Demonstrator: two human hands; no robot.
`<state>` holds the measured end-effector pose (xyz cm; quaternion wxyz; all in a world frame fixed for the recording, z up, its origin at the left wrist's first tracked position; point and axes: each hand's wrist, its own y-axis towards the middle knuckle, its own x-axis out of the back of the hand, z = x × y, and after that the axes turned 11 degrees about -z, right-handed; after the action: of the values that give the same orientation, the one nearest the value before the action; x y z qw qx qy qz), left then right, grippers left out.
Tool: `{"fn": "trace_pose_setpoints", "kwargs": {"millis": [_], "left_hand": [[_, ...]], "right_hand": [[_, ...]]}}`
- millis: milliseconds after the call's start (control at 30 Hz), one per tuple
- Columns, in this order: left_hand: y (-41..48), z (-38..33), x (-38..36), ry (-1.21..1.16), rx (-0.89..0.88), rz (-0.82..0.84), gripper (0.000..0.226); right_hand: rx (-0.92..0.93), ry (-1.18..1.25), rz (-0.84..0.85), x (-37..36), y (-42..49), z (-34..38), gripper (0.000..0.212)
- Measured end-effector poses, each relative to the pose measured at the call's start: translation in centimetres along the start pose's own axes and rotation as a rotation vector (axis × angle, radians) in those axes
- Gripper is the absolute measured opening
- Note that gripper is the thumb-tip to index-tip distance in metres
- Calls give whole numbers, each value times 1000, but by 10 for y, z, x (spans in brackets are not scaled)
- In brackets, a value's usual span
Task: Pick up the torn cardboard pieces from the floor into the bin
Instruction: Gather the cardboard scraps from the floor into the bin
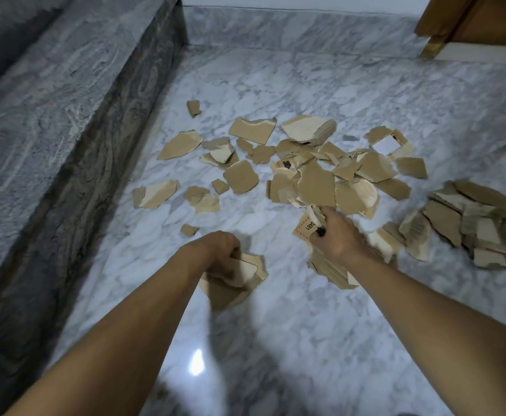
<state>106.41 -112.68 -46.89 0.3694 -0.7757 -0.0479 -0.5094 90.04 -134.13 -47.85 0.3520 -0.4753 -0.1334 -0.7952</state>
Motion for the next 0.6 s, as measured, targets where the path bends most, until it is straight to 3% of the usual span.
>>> {"fn": "trace_pose_setpoints", "kwargs": {"millis": [267,367,467,600], "left_hand": [[-16,92,19,-71,151,-146,23],[-18,96,1,-140,190,-213,59],[-18,91,-6,-176,210,-299,50],[-20,86,-3,-246,286,-261,29]], "right_hand": [[42,42,47,10,-3,14,31],[41,154,83,9,-5,28,32],[24,243,105,5,-5,45,32],[-2,310,117,-3,-10,66,33]]}}
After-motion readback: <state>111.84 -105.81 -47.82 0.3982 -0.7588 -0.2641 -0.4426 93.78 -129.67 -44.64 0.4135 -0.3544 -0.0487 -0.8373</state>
